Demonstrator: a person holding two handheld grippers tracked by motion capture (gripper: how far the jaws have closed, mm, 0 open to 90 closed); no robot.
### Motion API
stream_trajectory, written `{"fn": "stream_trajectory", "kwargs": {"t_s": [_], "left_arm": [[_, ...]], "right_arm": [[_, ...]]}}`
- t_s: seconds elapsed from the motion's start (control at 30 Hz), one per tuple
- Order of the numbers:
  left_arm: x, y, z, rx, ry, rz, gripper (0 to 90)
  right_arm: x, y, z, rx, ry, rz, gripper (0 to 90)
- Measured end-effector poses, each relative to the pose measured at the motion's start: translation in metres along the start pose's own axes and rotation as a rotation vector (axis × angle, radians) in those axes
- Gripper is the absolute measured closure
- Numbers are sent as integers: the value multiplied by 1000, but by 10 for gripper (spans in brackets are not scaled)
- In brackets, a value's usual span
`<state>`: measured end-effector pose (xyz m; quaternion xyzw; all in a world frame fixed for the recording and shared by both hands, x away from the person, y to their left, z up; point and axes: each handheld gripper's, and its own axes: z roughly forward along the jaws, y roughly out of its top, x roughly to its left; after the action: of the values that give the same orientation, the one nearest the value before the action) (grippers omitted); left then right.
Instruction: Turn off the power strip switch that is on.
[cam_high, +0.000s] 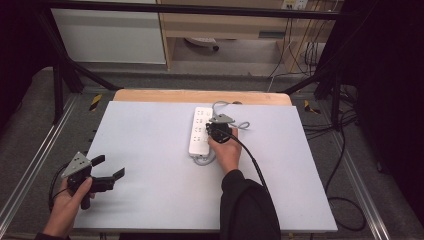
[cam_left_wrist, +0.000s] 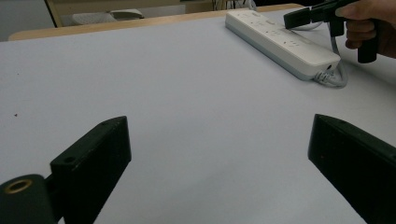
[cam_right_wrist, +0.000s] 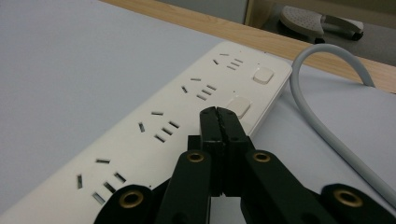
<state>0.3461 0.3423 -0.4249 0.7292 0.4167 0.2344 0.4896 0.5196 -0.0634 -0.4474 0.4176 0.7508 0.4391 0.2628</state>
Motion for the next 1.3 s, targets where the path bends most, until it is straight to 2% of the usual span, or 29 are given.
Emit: {"fn": "stream_trajectory", "kwargs": {"t_s": [0.77, 1.3], "left_arm": [[0, 0, 0, -1, 0, 1, 60], [0, 0, 0, -1, 1, -1, 60]], "right_arm": [[-1, 0, -1, -1, 2, 10, 900], [0, 7, -10, -31, 22, 19, 900]]}}
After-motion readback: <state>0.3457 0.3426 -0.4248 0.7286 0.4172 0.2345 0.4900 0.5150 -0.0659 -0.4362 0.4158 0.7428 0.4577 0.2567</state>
